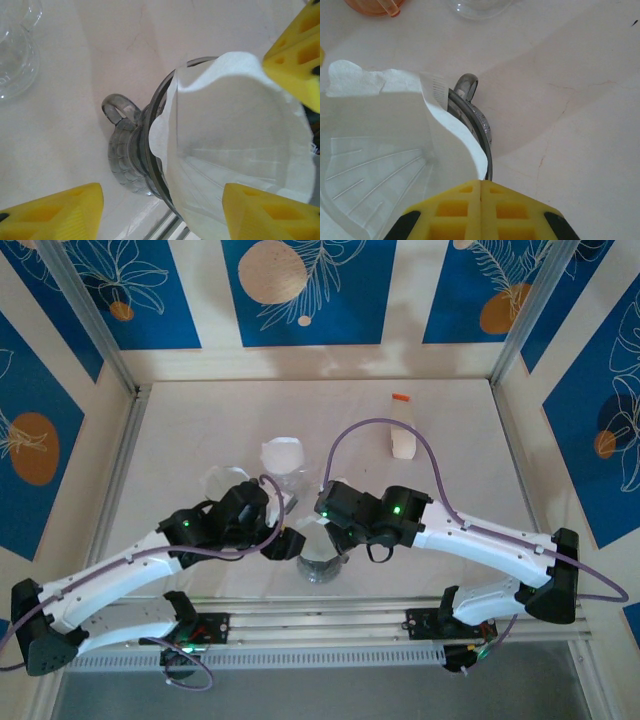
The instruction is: Place the coffee filter in the dripper
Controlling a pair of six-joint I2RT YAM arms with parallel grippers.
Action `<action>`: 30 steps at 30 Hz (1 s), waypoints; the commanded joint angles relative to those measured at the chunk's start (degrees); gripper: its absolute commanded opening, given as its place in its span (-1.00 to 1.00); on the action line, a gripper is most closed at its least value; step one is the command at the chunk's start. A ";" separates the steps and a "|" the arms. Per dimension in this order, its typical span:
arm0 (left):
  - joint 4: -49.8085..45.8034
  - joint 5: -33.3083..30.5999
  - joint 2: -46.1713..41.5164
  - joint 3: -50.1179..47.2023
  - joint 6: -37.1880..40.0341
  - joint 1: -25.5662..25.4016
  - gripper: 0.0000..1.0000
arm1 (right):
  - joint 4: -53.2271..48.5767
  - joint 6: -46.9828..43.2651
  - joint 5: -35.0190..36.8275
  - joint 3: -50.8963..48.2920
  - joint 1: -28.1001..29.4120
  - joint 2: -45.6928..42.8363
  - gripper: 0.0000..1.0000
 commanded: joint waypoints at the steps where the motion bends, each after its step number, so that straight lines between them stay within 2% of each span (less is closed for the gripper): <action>1: 0.06 0.28 -1.67 2.35 -0.83 0.54 0.30 | -1.42 0.91 0.18 -0.20 0.50 0.09 -0.96; 4: -0.06 0.66 -1.46 1.94 -0.78 0.65 0.27 | -1.47 0.78 0.26 -0.12 0.50 0.13 -0.96; 7: 0.31 1.71 -0.83 1.03 -1.15 0.79 0.12 | -1.46 0.88 0.17 -0.02 0.49 0.14 -0.96; 16: -1.80 1.95 0.70 0.34 -1.29 1.18 -0.12 | -2.00 1.10 0.05 0.23 0.58 0.18 -0.95; 26: -2.56 2.13 1.59 -0.16 -0.90 1.14 -0.13 | -1.97 1.06 -0.01 0.81 0.63 0.45 -0.93; 28: -2.39 2.29 1.67 -0.28 -0.91 1.20 -0.14 | -2.37 0.90 0.55 1.89 0.57 0.47 -0.87; 30: -2.26 2.33 1.84 -0.35 -0.98 1.18 -0.13 | -3.53 0.48 2.03 4.17 0.59 0.27 -0.65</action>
